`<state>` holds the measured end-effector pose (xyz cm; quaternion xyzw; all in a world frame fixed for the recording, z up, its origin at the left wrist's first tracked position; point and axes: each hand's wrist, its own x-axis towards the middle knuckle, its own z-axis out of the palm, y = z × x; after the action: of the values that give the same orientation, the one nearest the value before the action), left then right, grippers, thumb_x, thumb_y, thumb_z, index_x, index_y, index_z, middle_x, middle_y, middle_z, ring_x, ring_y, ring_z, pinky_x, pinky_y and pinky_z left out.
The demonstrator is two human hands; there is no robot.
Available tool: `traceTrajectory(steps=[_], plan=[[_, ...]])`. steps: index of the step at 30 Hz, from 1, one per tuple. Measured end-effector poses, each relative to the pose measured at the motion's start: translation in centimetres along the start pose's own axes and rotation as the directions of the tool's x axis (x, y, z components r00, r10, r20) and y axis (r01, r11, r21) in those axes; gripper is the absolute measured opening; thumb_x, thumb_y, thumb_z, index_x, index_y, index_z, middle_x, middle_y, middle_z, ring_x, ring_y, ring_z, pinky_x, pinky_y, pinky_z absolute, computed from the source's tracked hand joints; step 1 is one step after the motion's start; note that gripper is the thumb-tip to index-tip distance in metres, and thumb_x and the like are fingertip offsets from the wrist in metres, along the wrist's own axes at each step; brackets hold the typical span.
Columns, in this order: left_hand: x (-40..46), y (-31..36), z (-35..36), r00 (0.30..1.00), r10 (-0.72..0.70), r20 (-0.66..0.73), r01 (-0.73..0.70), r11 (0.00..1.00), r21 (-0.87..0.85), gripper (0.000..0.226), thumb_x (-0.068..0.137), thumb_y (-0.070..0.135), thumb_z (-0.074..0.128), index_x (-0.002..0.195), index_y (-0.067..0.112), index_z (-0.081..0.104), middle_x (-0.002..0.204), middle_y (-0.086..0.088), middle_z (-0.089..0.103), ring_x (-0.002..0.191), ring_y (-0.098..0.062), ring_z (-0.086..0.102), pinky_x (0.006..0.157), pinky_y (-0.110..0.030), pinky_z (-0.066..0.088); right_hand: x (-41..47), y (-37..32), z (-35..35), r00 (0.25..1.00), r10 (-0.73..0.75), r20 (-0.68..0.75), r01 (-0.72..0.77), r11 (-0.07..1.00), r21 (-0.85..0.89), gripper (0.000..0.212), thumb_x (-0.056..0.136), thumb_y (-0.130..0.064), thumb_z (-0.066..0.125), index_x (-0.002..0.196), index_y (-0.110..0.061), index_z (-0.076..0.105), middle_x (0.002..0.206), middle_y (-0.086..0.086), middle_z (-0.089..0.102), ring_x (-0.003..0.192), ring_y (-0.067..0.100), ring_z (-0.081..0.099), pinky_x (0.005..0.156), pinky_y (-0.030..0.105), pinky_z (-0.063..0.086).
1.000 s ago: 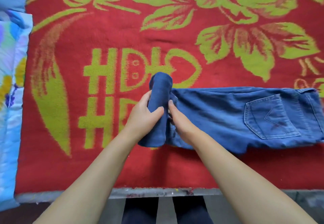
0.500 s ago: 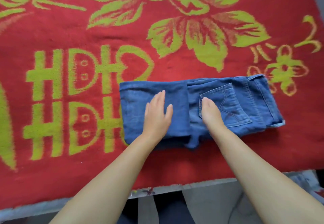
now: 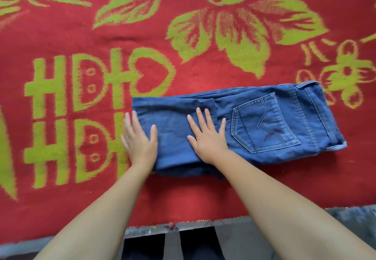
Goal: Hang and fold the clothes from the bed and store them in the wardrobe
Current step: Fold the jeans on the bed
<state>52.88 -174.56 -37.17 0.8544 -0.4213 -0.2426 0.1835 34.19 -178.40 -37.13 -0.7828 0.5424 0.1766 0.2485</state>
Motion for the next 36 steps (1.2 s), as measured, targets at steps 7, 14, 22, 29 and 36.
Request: traceTrajectory(steps=[7,14,22,29,36], plan=[[1.8,-0.6,-3.4,0.832,-0.159,0.532,0.464,0.726,-0.507,0.025,0.091,0.005,0.061,0.114,0.014,0.058,0.118,-0.014,0.066,0.087,-0.013,0.070,0.073,-0.026,0.057,-0.7,-3.7,-3.4,0.983,0.060,0.172,-0.131,0.888,0.440,0.064,0.102,-0.046,0.032,0.156,-0.020,0.007,0.162,0.018,-0.005,0.149,0.033,-0.007,0.115,0.060,-0.003],[-2.8,13.4,-6.3,0.761,0.292,0.580,0.223,0.721,-0.656,0.068,0.075,0.015,0.060,0.138,0.027,0.039,0.126,0.008,0.062,0.112,-0.004,0.061,0.086,-0.018,0.051,-3.2,1.4,-10.9,0.968,-0.115,0.222,-0.231,-0.071,0.970,0.052,0.098,-0.055,0.041,0.142,-0.027,0.045,0.139,0.000,0.056,0.126,0.017,0.054,0.106,0.037,0.042],[-10.3,26.5,2.7,0.384,0.500,0.776,0.091,0.816,-0.571,0.080,0.092,0.004,0.058,0.153,0.016,0.008,0.112,-0.002,0.051,0.101,-0.008,0.052,0.097,-0.029,0.044,-9.9,18.1,-16.6,0.954,0.300,0.008,-0.171,0.523,0.835,0.040,0.090,-0.044,0.063,0.125,-0.027,0.051,0.115,-0.011,0.062,0.106,0.007,0.058,0.088,0.027,0.043],[-11.1,25.2,8.4,0.723,0.624,0.296,-0.613,0.778,-0.140,0.060,0.097,0.032,0.047,0.152,0.021,0.027,0.160,-0.005,0.020,0.149,-0.021,0.010,0.118,-0.053,0.002,-10.1,26.9,-10.8,0.746,0.645,-0.168,-0.354,0.596,0.721,0.018,0.097,-0.020,0.052,0.110,-0.010,0.059,0.103,0.011,0.065,0.091,0.024,0.056,0.070,0.028,0.031],[-8.2,22.3,14.2,0.782,0.450,0.430,-0.583,0.773,0.252,0.067,0.097,0.058,0.030,0.152,0.039,-0.002,0.160,0.003,-0.022,0.145,-0.022,-0.026,0.111,-0.067,-0.005,-7.0,25.8,-8.5,0.656,0.545,-0.522,-0.410,0.838,0.360,0.058,0.099,-0.033,0.041,0.153,-0.020,0.025,0.156,0.014,0.029,0.145,0.035,0.021,0.112,0.064,0.010]])
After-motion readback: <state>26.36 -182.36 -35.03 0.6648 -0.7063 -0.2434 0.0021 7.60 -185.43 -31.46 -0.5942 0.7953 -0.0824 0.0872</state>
